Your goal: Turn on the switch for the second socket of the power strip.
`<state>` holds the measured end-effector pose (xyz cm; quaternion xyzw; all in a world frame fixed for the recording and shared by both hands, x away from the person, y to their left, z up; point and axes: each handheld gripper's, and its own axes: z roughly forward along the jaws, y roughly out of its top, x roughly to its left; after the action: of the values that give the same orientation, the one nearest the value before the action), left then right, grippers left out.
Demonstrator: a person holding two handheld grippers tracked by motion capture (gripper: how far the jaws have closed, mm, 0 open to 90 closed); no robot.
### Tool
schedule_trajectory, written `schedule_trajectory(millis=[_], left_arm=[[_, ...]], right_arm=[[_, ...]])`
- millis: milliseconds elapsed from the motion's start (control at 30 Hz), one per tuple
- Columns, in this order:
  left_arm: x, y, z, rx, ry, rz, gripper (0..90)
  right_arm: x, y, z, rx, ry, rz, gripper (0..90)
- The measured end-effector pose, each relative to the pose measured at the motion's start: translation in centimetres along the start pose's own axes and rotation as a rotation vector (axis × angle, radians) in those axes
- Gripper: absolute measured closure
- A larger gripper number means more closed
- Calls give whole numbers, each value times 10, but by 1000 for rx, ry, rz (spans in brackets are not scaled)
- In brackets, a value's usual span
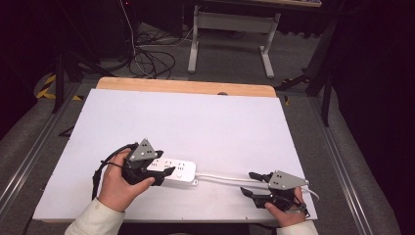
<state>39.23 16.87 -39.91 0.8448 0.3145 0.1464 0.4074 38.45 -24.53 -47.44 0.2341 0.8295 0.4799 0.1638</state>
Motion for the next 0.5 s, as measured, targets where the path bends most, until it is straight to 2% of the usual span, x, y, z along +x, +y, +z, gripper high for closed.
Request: schedule_trajectory(millis=[100, 233, 500], left_arm=[[2, -1, -9, -15, 5, 7, 282], [7, -5, -19, -63, 16, 12, 214], [15, -19, -37, -128, 16, 8, 176]], right_arm=[[0, 0, 0, -4, 0, 0, 394], [0, 0, -1, -5, -2, -2, 394], [-1, 0, -1, -15, -4, -4, 392]])
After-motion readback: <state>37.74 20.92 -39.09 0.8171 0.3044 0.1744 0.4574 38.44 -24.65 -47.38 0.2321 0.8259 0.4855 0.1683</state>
